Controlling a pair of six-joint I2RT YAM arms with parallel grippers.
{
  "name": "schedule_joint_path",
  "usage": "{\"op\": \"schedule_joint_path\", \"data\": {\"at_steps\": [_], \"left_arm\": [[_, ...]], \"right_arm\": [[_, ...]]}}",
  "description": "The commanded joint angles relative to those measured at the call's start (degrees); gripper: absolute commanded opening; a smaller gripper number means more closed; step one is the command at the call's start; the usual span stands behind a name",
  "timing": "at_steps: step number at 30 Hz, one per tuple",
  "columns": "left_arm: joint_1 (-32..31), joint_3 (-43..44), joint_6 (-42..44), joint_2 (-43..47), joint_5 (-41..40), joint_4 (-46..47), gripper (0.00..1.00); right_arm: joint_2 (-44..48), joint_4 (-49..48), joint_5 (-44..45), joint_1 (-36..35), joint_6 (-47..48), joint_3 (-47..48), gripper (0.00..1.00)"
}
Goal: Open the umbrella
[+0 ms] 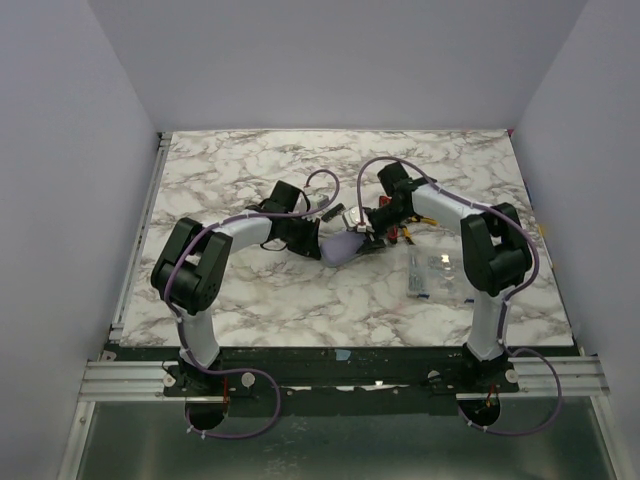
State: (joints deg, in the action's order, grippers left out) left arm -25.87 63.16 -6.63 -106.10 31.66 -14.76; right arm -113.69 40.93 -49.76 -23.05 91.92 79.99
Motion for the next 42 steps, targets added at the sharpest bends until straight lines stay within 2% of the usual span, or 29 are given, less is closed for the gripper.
{"op": "schedule_joint_path", "data": {"at_steps": [1, 4, 9, 16, 21, 25, 27, 32, 39, 42], "left_arm": [[0.2, -3.0, 0.1, 2.6, 2.9, 1.8, 0.0], [0.2, -5.8, -1.2, 4.9, 3.9, 3.4, 0.0], [-0.4, -8.6, -3.8, 6.3, 6.5, 5.1, 0.0], [-1.9, -10.3, -10.3, 5.2, 7.8, 11.1, 0.0], [-1.3, -9.0, -11.2, 4.2, 6.4, 12.1, 0.0], [0.5, -7.0, -12.1, 2.8, 4.9, 12.0, 0.0], [1.0, -5.3, -11.9, 1.8, 4.2, 10.8, 0.0], [1.4, -2.0, -8.7, -0.4, 3.9, 7.1, 0.0], [1.4, -2.2, -7.8, -0.4, 4.2, 7.4, 0.0], [1.4, -2.3, -8.1, -0.2, 3.7, 7.3, 0.0]], "right_arm": [[-2.4, 3.5, 5.3, -0.1, -3.4, -0.1, 0.55], [-0.8, -3.1, 7.4, -0.2, -9.9, -3.3, 0.47], [0.7, -9.4, 10.3, -0.2, -18.0, -6.7, 0.4], [2.2, -15.8, 13.1, -1.7, -38.2, -7.7, 0.37], [7.3, -20.8, 14.0, -3.3, -48.5, -14.4, 0.37], [11.3, -20.0, 9.8, -4.7, -54.9, -19.2, 0.47], [13.2, -17.8, 6.2, -5.4, -57.1, -20.6, 0.56], [12.6, -12.0, 0.2, -5.1, -66.3, -15.6, 0.76], [6.0, -11.6, 0.3, -3.2, -75.2, -6.3, 0.83], [4.4, -11.5, 1.0, -3.1, -75.8, -5.2, 0.79]]}}
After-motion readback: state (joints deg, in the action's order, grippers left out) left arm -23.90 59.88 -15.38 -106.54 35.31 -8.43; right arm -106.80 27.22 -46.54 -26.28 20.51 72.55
